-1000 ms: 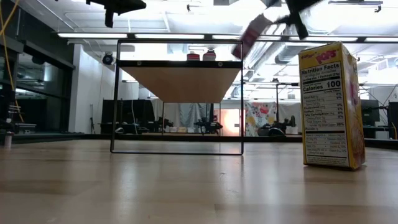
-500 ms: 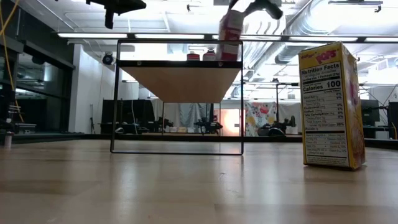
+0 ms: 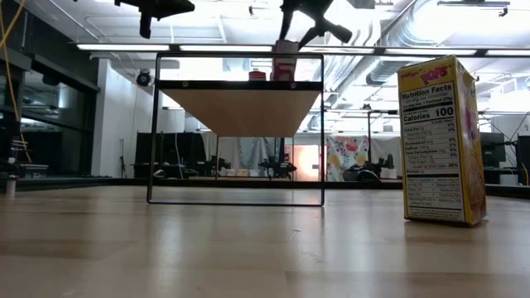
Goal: Stack cereal on shelf
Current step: Put the top purple cereal box on the shelf
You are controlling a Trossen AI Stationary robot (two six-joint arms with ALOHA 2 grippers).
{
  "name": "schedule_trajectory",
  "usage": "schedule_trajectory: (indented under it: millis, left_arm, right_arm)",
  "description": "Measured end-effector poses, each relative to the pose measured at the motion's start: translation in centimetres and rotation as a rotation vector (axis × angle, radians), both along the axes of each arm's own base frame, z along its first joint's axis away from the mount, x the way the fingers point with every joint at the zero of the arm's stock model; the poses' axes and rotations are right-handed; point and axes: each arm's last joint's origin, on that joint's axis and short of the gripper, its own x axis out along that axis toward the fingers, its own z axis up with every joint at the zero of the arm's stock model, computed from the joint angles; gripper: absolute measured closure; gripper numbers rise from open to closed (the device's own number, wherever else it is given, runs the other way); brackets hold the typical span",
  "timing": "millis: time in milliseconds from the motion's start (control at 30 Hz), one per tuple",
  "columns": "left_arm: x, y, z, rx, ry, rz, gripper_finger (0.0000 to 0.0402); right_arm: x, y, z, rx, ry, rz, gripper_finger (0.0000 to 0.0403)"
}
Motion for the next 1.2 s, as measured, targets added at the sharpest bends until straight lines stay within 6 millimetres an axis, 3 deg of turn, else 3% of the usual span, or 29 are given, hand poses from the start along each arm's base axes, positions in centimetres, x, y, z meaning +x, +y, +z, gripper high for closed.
schedule_trajectory:
  millis: [767, 1200]
  left_arm:
    - [0.0, 0.0, 0.0, 0.0, 0.0, 0.0, 0.0401]
    - [0.0, 0.0, 0.0, 0.0, -0.002, 0.001, 0.0401]
  right_arm:
    - [0.3, -2.8, -0.3, 0.002, -0.015, 0.005, 0.0288]
    - [0.5, -3.5, -0.9, 0.015, 0.003, -0.007, 0.0223]
